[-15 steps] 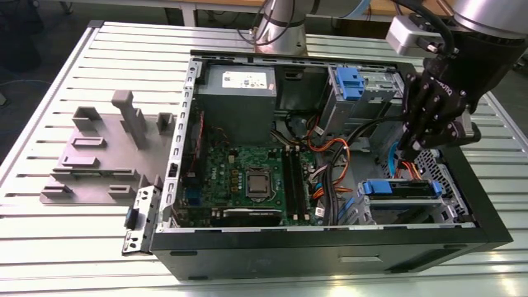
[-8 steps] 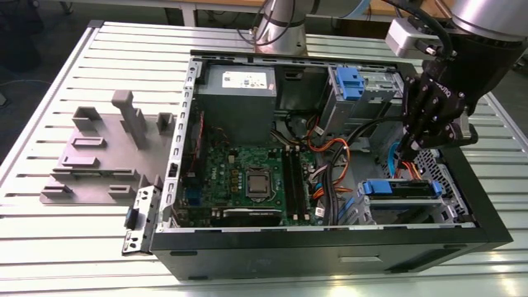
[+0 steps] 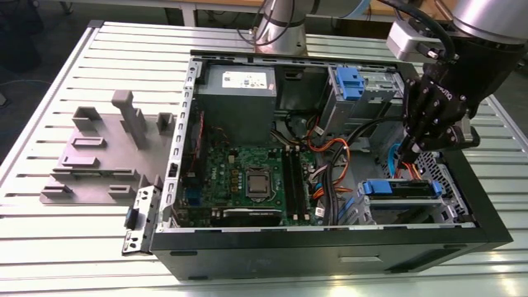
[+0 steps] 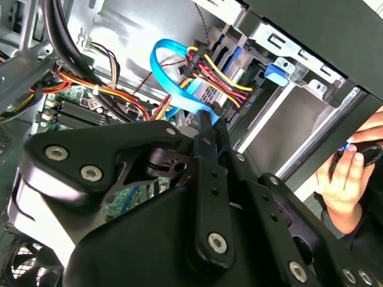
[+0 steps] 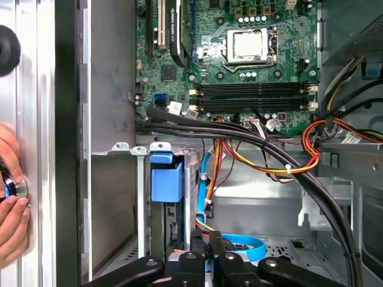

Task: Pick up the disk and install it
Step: 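Insert the second disk wire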

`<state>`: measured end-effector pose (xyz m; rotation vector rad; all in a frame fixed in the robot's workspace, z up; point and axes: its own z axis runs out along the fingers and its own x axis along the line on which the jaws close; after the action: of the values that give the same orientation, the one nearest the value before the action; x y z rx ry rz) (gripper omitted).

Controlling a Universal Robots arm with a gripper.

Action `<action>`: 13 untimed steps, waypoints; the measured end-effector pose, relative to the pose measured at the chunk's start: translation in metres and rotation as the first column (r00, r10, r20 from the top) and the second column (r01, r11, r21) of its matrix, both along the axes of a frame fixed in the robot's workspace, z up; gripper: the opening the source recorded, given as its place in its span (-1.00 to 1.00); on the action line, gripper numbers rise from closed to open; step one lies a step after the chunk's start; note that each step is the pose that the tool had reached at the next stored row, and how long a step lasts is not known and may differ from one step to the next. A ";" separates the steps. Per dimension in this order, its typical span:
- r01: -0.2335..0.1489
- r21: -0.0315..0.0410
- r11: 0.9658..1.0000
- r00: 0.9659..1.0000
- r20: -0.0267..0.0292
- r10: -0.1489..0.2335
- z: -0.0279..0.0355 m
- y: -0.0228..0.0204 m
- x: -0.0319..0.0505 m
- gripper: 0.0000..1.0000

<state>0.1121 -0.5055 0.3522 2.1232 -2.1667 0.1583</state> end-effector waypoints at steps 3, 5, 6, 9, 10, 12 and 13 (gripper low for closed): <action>-0.009 0.000 1.000 1.000 0.001 0.009 -0.0001 -0.0031 -0.0014 -0.69; -0.014 0.000 1.000 1.000 0.004 0.014 -0.0004 -0.0046 -0.0026 -0.69; -0.015 0.000 1.000 1.000 0.007 0.015 -0.0006 -0.0051 -0.0031 -0.69; -0.017 0.005 1.000 1.000 0.020 0.017 -0.0012 -0.0060 -0.0054 -0.69; -0.017 0.010 1.000 1.000 0.023 0.017 -0.0015 -0.0064 -0.0062 -0.69; -0.018 0.022 1.000 0.999 0.028 0.017 -0.0019 -0.0078 -0.0072 -0.69; -0.018 0.029 0.999 0.999 0.030 0.017 -0.0021 -0.0088 -0.0076 -0.69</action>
<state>0.1045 -0.5143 0.3501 2.1695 -2.1809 0.1610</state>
